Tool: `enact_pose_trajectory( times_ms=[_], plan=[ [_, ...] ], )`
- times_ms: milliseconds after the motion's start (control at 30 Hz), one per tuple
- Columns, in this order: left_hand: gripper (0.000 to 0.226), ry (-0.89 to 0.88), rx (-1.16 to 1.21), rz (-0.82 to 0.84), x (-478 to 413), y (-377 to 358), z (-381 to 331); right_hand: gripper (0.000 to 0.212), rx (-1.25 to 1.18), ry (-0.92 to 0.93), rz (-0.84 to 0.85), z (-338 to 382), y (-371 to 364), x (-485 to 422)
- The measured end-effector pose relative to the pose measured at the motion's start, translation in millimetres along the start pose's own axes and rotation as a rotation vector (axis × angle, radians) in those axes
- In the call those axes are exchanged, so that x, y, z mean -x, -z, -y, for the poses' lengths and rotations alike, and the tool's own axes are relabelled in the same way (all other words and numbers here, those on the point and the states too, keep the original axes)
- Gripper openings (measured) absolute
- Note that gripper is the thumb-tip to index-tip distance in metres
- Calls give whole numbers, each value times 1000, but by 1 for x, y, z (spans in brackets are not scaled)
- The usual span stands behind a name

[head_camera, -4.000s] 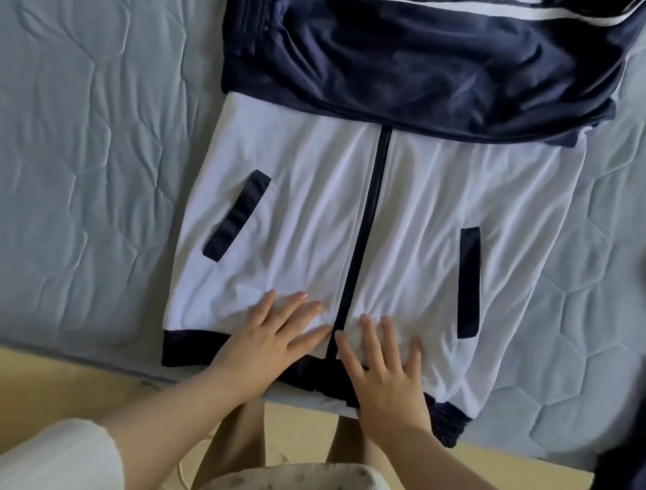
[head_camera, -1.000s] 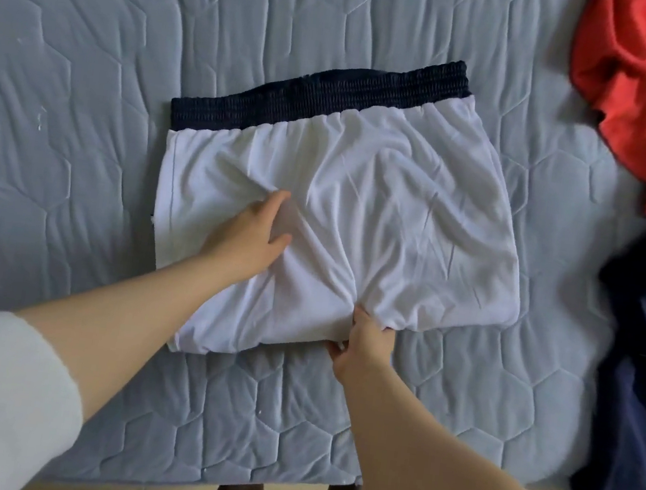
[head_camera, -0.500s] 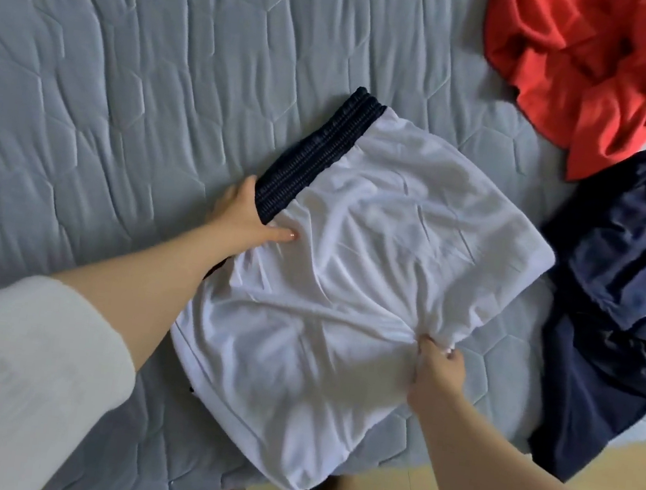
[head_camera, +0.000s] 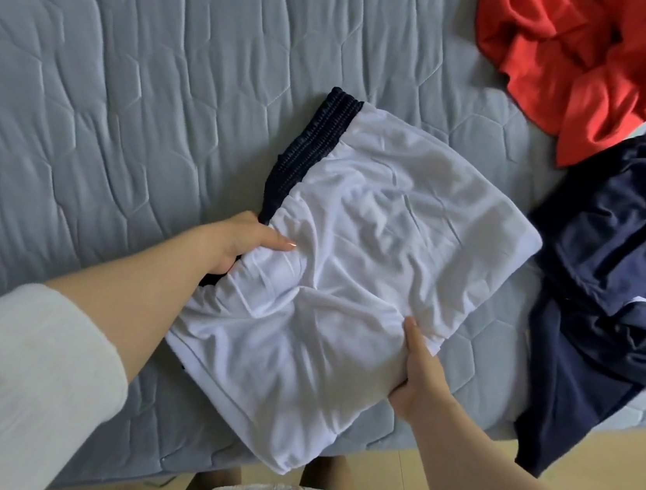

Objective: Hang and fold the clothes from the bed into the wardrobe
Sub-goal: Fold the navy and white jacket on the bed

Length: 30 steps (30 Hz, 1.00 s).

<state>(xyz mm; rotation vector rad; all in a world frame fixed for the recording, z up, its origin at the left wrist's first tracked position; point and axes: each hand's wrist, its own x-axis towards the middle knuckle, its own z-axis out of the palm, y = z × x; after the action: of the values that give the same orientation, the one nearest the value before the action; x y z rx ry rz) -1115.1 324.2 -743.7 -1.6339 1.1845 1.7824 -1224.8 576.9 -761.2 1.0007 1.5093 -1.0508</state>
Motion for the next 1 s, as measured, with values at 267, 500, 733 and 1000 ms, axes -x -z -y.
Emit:
enact_pose_trajectory(
  times_ms=[267, 500, 733, 1000],
  plan=[
    [53, -87, 183, 2, 66, 31, -7, 54, 118, 78, 81, 41, -2, 44],
    [33, -281, 357, -150, 136, 59, -52, 52, 104, 298, 215, 125, -56, 119],
    [32, -569, 470, -264, 196, 87, -48, 21, 151, 484, 247, 157, -101, 187],
    [68, -78, 54, -192, 157, 78, 77, 22, 503, 460, 15, 85, -72, 138]
  ],
)
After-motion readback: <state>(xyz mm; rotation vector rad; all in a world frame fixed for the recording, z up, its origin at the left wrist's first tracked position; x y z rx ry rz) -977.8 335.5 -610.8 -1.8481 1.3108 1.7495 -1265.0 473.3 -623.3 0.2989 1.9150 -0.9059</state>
